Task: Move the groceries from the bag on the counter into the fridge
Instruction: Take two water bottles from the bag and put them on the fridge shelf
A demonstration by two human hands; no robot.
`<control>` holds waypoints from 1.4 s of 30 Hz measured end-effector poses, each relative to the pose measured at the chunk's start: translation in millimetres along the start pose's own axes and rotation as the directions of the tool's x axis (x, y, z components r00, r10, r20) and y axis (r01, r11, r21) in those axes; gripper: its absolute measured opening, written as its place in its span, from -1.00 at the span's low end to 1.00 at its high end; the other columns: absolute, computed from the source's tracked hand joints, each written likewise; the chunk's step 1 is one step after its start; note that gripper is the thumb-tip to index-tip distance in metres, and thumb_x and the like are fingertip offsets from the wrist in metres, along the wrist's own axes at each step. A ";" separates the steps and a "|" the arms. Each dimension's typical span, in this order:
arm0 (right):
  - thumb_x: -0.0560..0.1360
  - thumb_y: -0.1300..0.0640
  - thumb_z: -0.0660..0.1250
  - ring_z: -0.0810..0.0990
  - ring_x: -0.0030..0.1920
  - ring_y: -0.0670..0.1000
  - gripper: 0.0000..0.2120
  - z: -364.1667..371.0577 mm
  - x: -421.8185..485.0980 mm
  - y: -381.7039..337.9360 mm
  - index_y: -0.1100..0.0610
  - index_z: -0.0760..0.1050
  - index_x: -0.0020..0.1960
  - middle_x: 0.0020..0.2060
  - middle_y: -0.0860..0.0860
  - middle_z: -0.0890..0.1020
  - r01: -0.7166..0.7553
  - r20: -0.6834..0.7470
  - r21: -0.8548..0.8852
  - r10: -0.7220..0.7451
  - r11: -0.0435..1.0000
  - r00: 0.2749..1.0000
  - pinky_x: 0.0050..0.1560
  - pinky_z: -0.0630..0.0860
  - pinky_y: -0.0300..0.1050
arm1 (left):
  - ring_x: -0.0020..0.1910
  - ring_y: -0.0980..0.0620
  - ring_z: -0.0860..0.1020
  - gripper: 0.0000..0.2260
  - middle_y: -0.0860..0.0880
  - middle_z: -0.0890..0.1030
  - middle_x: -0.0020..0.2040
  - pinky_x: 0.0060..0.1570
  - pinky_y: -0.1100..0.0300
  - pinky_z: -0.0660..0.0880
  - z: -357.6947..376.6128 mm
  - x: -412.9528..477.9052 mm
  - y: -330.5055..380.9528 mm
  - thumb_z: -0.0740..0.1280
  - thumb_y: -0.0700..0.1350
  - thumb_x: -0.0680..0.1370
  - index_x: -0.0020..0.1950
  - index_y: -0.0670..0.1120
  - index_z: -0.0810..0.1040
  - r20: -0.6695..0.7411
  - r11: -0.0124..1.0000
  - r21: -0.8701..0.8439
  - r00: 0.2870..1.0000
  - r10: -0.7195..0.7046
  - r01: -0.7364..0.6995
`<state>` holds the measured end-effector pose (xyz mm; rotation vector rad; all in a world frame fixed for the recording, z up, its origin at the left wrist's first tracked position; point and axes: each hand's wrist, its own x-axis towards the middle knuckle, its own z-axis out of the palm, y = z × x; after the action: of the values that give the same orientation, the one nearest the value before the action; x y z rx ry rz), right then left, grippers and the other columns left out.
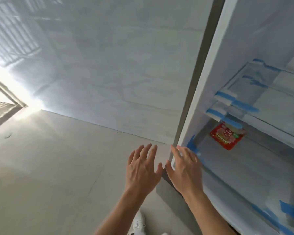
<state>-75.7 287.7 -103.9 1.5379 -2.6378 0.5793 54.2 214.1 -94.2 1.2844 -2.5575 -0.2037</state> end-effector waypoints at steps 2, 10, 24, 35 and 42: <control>0.49 -0.17 0.27 0.61 0.22 0.21 -0.47 11.0 3.4 -26.7 0.10 0.54 0.34 0.23 0.14 0.64 0.091 0.055 0.018 -0.092 0.996 0.994 0.15 0.59 0.24 | 0.33 -0.07 0.50 -0.47 0.01 0.55 0.35 0.28 0.01 0.46 -7.8 -16.6 -25.7 0.30 0.18 0.46 0.40 0.02 0.46 -0.029 0.994 0.013 0.993 -0.112 0.112; 0.51 -0.10 0.30 0.58 0.25 0.17 -0.51 48.7 -7.9 -155.2 0.09 0.49 0.37 0.25 0.11 0.62 0.458 0.176 0.169 -0.484 0.873 0.857 0.25 0.53 0.18 | 0.38 -0.03 0.44 -0.46 0.04 0.50 0.40 0.31 0.03 0.40 -53.4 -103.1 -123.9 0.20 0.19 0.49 0.44 0.05 0.40 -0.124 0.835 0.063 0.835 -0.537 0.547; 0.40 0.00 0.46 0.57 0.23 0.13 -0.47 89.5 -96.3 -386.3 0.05 0.50 0.36 0.19 0.07 0.62 0.764 0.167 0.384 -0.853 0.518 0.494 0.29 0.49 0.14 | 0.46 0.00 0.32 -0.46 0.07 0.39 0.48 0.35 0.00 0.33 -115.8 -251.4 -275.4 0.18 0.18 0.52 0.50 0.09 0.31 -0.198 0.441 -0.008 0.431 -0.880 0.897; 0.39 0.01 0.48 0.57 0.23 0.14 -0.45 123.3 -164.3 -532.3 0.06 0.51 0.36 0.18 0.06 0.63 0.824 0.138 0.451 -0.939 0.341 0.313 0.28 0.49 0.12 | 0.47 -0.01 0.31 -0.46 0.05 0.38 0.49 0.34 0.00 0.34 -167.5 -338.0 -385.9 0.18 0.17 0.54 0.51 0.08 0.29 -0.259 0.263 -0.019 0.249 -0.933 0.965; 0.46 -0.05 0.38 0.50 0.32 0.12 -0.45 137.0 -196.2 -602.8 0.02 0.42 0.42 0.26 0.04 0.59 0.854 0.159 0.482 -0.978 0.196 0.135 0.36 0.43 0.14 | 0.39 -0.06 0.41 -0.48 -0.01 0.48 0.42 0.29 -0.06 0.41 -183.4 -386.4 -431.2 0.17 0.15 0.51 0.45 0.03 0.40 -0.291 0.143 -0.021 0.131 -0.948 0.989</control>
<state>555.7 139.8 -92.5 3.2101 -1.0306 0.4624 659.3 266.1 -93.4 2.6993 -1.0577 -0.0302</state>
